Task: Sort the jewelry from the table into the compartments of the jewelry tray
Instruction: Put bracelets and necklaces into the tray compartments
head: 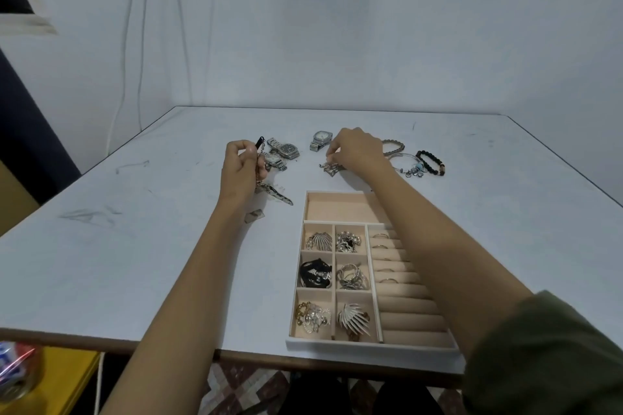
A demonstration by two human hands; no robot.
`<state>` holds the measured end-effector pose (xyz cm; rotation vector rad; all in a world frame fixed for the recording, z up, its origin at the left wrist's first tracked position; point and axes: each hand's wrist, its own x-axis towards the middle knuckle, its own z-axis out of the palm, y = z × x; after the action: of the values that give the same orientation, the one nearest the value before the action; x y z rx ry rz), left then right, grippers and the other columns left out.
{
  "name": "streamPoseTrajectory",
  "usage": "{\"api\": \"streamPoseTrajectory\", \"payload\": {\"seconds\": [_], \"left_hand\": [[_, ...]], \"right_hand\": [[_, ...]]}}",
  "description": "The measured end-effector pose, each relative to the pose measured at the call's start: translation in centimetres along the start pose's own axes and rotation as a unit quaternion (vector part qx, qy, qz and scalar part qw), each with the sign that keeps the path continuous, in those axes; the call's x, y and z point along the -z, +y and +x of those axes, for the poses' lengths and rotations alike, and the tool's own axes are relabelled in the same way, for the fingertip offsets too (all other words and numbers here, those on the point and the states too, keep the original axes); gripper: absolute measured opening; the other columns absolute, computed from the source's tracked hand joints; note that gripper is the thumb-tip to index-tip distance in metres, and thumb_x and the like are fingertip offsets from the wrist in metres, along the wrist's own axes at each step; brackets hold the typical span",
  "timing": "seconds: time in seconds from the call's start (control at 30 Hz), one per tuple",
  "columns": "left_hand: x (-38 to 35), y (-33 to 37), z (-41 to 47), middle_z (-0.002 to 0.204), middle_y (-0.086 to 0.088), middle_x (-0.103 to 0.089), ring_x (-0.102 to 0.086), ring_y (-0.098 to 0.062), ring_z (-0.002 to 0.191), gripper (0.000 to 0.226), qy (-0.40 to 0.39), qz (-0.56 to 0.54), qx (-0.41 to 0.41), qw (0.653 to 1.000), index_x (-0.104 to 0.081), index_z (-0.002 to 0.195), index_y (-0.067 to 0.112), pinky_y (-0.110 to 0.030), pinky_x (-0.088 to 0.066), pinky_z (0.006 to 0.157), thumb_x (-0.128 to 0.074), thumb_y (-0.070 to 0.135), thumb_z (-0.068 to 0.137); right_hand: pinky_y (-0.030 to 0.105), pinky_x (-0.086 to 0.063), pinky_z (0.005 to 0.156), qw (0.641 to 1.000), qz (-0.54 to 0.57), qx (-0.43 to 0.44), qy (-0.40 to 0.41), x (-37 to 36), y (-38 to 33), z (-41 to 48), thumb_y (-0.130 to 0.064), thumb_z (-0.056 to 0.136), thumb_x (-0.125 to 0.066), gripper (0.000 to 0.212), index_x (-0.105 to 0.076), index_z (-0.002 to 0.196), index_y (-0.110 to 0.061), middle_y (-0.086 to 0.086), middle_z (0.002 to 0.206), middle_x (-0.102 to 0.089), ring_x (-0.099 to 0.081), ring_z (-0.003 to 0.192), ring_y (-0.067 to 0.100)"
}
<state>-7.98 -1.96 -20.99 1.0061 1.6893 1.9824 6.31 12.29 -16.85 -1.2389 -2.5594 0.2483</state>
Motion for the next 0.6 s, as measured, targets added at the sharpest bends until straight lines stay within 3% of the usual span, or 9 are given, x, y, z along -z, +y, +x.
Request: {"api": "streamPoseTrajectory", "payload": {"seconds": [0.17, 0.4, 0.6], "left_hand": [[-0.1, -0.1, 0.2, 0.069, 0.002, -0.050, -0.046, -0.004, 0.047, 0.023, -0.010, 0.020, -0.005, 1.000, -0.043, 0.087, 0.023, -0.014, -0.041, 0.054, -0.033, 0.008, 0.101], [0.0, 0.0, 0.0, 0.068, 0.001, -0.050, -0.047, -0.004, 0.048, 0.024, -0.008, 0.025, -0.010, 1.000, -0.044, 0.085, 0.023, -0.014, -0.041, 0.054, -0.035, 0.008, 0.101], [0.0, 0.1, -0.1, 0.067, 0.001, -0.050, -0.047, -0.004, 0.047, 0.023, -0.014, 0.034, -0.012, 0.999, -0.044, 0.085, 0.022, -0.013, -0.041, 0.053, -0.036, 0.008, 0.101]], "right_hand": [[0.029, -0.035, 0.069, 0.999, -0.027, 0.018, 0.010, -0.6, -0.1, 0.5, -0.013, 0.084, -0.063, 0.019, -0.071, 0.097, -0.023, 0.005, 0.109, -0.065, -0.063, 0.097, 0.028], [0.032, -0.036, 0.071, 0.997, -0.060, 0.046, 0.012, -1.7, 1.0, 0.6, -0.007, 0.092, -0.041, 0.024, -0.060, 0.107, -0.009, 0.010, 0.109, -0.062, -0.059, 0.096, 0.033], [0.032, -0.042, 0.072, 0.999, -0.006, 0.040, -0.010, -1.2, 1.5, 0.7, -0.015, 0.087, -0.060, 0.011, -0.068, 0.094, -0.012, 0.008, 0.103, -0.068, -0.062, 0.095, 0.030]]}}
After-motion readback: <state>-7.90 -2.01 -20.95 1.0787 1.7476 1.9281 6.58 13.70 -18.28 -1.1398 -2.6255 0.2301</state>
